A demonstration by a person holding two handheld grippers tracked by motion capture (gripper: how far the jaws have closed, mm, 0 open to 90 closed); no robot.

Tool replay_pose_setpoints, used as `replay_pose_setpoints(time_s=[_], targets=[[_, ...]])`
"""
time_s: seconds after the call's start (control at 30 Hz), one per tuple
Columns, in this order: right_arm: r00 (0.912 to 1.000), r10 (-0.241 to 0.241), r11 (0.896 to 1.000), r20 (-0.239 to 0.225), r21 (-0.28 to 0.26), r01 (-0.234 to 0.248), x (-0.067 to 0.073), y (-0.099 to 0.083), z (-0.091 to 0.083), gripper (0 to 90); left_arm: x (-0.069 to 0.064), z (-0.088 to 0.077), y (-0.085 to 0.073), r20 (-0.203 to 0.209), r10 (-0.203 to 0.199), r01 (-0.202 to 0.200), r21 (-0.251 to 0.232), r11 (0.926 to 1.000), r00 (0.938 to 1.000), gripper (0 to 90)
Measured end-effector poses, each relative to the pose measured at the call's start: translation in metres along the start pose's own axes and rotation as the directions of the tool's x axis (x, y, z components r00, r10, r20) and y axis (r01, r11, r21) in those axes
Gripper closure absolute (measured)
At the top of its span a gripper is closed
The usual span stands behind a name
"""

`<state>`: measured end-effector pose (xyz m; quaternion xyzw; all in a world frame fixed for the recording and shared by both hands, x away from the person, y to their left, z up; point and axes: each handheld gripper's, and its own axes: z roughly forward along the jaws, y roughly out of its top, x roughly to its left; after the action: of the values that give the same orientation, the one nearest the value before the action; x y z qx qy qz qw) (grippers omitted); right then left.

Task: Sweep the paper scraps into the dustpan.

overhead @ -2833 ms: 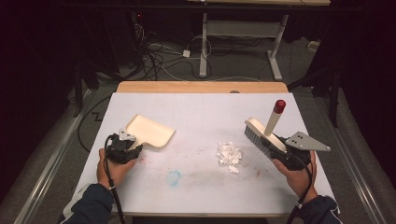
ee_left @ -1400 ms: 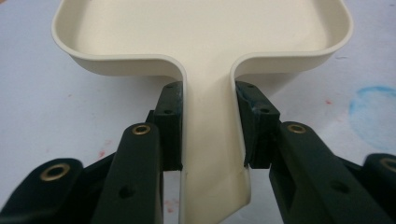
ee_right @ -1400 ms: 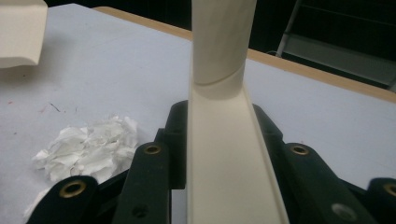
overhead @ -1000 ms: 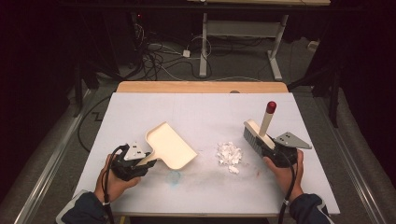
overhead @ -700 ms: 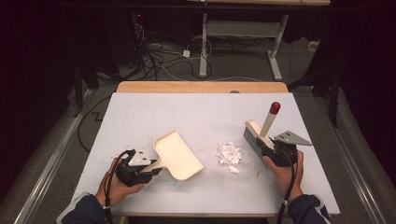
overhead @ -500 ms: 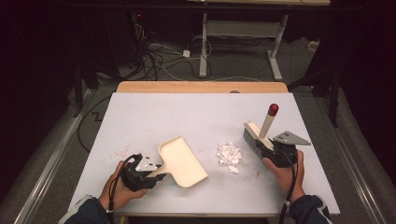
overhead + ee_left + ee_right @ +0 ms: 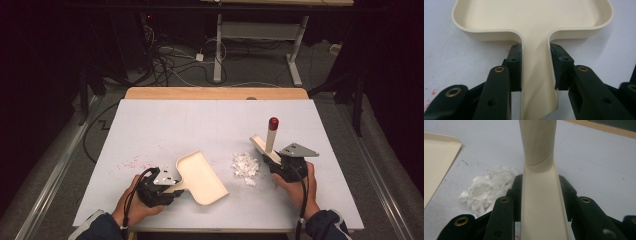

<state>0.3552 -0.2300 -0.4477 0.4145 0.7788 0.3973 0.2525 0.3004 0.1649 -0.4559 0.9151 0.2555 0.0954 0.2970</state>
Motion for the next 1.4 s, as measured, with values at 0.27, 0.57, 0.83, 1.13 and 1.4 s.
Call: replay_pose_setpoints(time_s=[0.27,0.57,0.83,1.13,1.4], targets=[[0.9981,0.058,0.997,0.02,-0.051,-0.057,0.009,-0.001,0.006,66.0,-0.003,0.003,0.004,0.016,0.012,-0.012,0.0,0.9999,0.9998,63.7],[0.996,0.089,0.988,-0.01,-0.127,-0.089,0.018,-0.005,0.01,66.1,-0.007,0.007,0.011,0.035,0.03,-0.03,0.004,0.9995,0.9989,63.7],[0.9963,0.076,0.988,-0.04,-0.131,-0.081,0.027,-0.002,0.013,66.2,-0.013,0.014,0.02,0.056,0.036,-0.036,0.009,0.9993,0.9978,63.6],[0.9947,0.102,0.981,-0.007,-0.163,-0.102,0.024,0.001,0.018,66.9,-0.013,0.018,0.026,0.071,0.025,-0.026,0.014,0.9996,0.9972,63.7],[0.9896,0.144,0.972,-0.006,-0.186,-0.142,0.02,0.003,0.027,67.3,-0.016,0.023,0.033,0.072,0.023,-0.025,0.015,0.9996,0.9971,63.6]])
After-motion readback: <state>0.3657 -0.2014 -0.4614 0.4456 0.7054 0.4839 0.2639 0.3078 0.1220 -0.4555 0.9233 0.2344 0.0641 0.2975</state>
